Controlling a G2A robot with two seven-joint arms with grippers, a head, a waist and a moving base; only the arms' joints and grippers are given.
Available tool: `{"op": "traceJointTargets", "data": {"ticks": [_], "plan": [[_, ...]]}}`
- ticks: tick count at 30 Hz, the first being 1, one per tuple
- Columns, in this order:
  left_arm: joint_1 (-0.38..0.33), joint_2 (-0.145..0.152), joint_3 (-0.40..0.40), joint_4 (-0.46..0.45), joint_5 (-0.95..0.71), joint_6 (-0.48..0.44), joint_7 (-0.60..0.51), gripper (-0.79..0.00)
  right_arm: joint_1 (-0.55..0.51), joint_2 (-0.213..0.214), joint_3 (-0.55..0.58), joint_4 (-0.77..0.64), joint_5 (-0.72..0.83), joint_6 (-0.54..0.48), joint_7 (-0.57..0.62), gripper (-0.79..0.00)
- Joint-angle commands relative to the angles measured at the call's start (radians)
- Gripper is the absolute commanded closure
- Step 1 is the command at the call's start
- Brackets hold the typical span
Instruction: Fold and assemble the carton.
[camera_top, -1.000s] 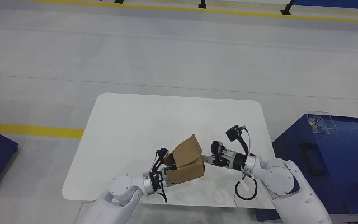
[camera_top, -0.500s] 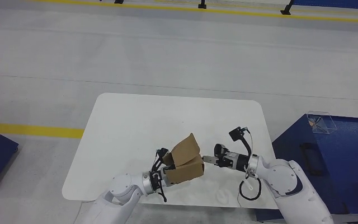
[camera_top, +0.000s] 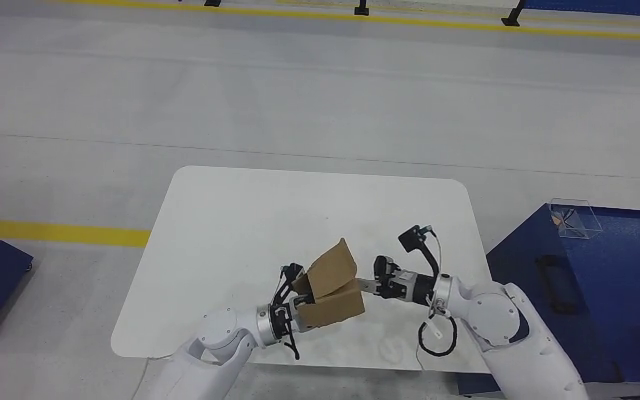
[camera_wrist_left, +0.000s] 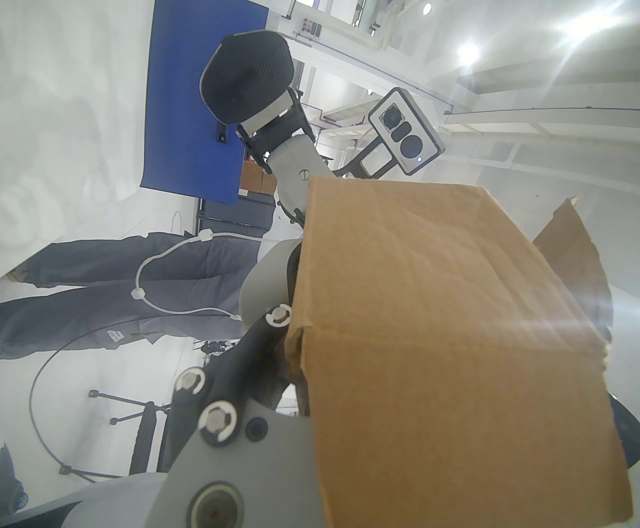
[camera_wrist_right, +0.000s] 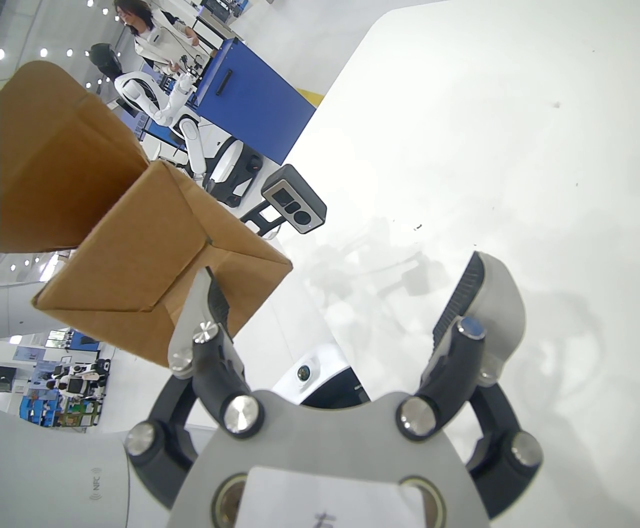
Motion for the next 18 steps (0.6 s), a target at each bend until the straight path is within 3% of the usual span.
{"op": "traceJointTargets", "data": {"ticks": [1, 8, 13, 18], "plan": [[-0.001, 0.0, 0.001, 0.0, 0.002, -0.003, -0.001, 0.0, -0.002, 0.001, 0.006, 0.002, -0.007, -0.011, -0.015, -0.785], [0.001, 0.001, -0.008, 0.003, 0.001, -0.018, -0.009, 0.0, -0.045, 0.017, 0.163, 0.026, 0.058, -0.048, -0.102, -0.785], [-0.001, 0.001, -0.011, 0.01, 0.013, -0.024, -0.005, 0.0, -0.103, 0.032, 0.314, 0.017, -0.007, -0.03, -0.181, -0.785], [-0.001, 0.001, -0.011, 0.01, 0.013, -0.024, -0.005, 0.0, -0.103, 0.032, 0.314, 0.017, -0.007, -0.03, -0.181, -0.785]]}}
